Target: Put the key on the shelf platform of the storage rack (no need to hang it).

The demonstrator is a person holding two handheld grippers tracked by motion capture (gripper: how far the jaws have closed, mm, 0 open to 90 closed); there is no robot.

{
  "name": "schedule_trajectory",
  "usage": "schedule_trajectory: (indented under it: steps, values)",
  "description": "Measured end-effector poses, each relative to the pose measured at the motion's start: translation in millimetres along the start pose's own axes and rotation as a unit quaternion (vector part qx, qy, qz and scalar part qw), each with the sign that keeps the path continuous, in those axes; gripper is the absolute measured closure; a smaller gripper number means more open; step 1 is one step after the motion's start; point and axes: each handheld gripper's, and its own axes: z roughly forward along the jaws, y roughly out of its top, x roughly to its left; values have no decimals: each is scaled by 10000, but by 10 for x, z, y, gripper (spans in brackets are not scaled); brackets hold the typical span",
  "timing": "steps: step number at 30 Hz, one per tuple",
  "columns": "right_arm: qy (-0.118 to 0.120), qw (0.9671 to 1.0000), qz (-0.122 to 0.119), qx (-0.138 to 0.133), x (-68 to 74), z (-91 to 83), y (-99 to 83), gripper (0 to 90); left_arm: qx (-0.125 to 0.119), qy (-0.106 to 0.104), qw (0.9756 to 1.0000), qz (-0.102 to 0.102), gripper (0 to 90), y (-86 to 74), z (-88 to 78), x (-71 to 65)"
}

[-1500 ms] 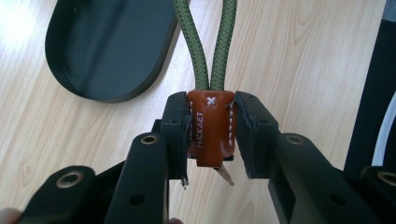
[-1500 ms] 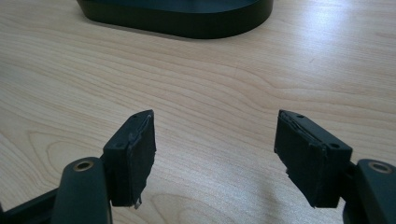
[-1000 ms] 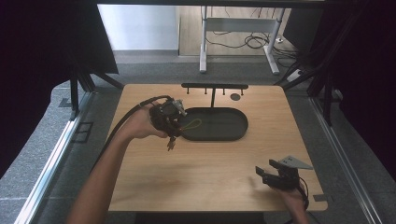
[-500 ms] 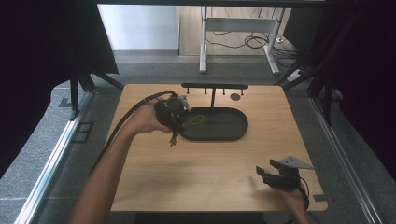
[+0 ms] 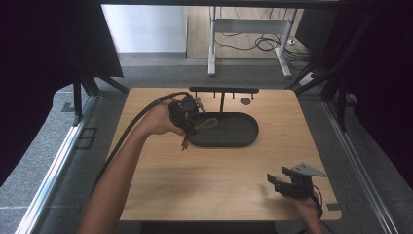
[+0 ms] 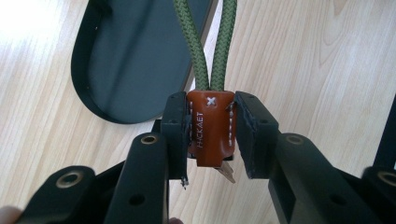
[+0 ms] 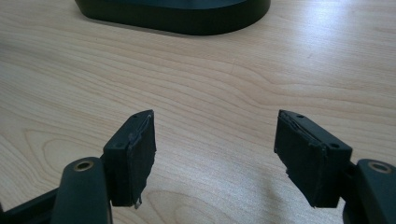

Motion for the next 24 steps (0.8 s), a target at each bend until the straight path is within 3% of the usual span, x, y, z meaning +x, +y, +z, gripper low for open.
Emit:
schedule_trajectory:
  steps: [5,24]
  values:
    - [-15,10000,27,3,-10,4,-3,299,120,79,9999,31,669,81,-1,18]
    - [-21,10000,-1,27,-7,8,-3,301,224,136,9996,91,670,254,52,28]
